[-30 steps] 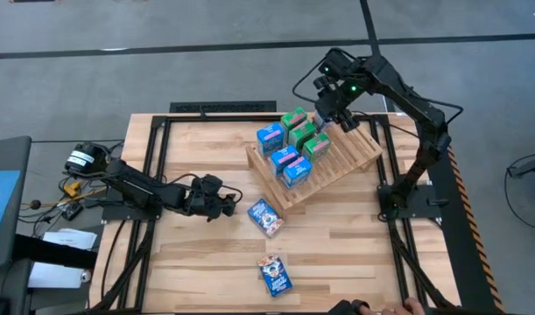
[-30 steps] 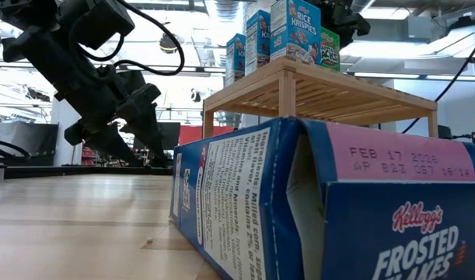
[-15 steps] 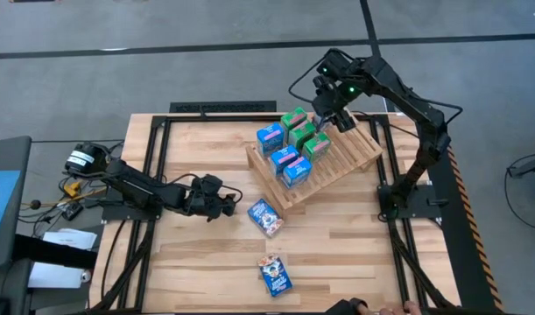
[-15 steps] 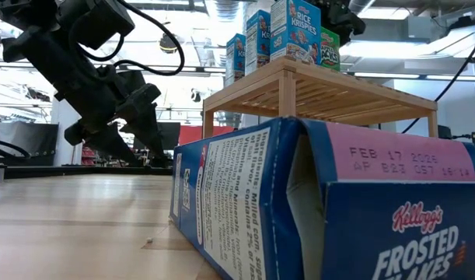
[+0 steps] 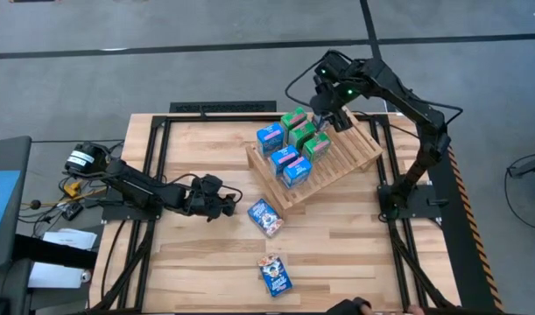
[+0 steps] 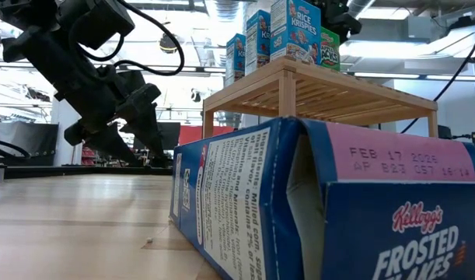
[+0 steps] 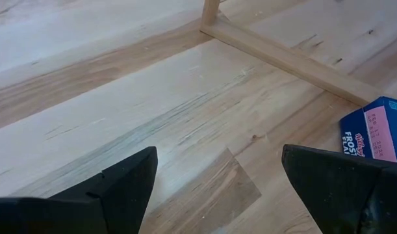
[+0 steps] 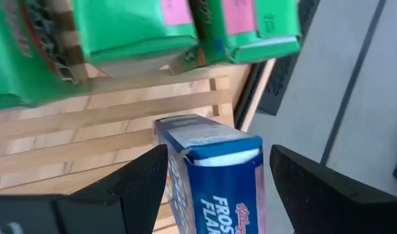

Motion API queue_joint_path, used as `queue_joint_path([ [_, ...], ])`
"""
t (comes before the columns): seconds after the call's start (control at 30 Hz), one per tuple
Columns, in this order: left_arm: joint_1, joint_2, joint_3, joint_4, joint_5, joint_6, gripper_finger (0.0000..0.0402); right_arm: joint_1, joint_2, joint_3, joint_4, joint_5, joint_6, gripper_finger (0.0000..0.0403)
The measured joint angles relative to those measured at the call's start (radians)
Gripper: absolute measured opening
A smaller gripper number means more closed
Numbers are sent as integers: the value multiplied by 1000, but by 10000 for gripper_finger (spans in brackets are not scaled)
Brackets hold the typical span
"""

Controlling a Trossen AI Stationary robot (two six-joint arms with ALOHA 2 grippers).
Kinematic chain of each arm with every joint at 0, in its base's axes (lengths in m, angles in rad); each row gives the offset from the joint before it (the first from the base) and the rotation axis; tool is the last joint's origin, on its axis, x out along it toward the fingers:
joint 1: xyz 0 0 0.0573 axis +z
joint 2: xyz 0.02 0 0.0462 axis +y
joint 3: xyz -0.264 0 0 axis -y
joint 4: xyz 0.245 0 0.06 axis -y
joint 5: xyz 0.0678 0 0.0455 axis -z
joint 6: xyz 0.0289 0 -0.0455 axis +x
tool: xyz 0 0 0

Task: Stack cereal on shelf
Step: Put the middle blue cereal box on the shelf, then put the bottom blue cereal align with the other blue cereal box on the shelf

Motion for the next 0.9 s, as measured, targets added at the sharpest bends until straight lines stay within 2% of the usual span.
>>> queue_joint_path([
  [0.37,0,0,0,-2,8,0,320,45,-82,0,57,161,37,296],
  [0.53,0,0,0,23,43,2,320,127,-147,0,50,278,196,296],
  [0.63,0,0,0,113,61,43,320,198,-196,0,34,286,311,296],
  [0.77,0,0,0,293,75,169,320,304,-262,0,27,286,477,296],
  [0.9,11,20,0,504,181,316,320,424,-324,0,31,285,691,295],
])
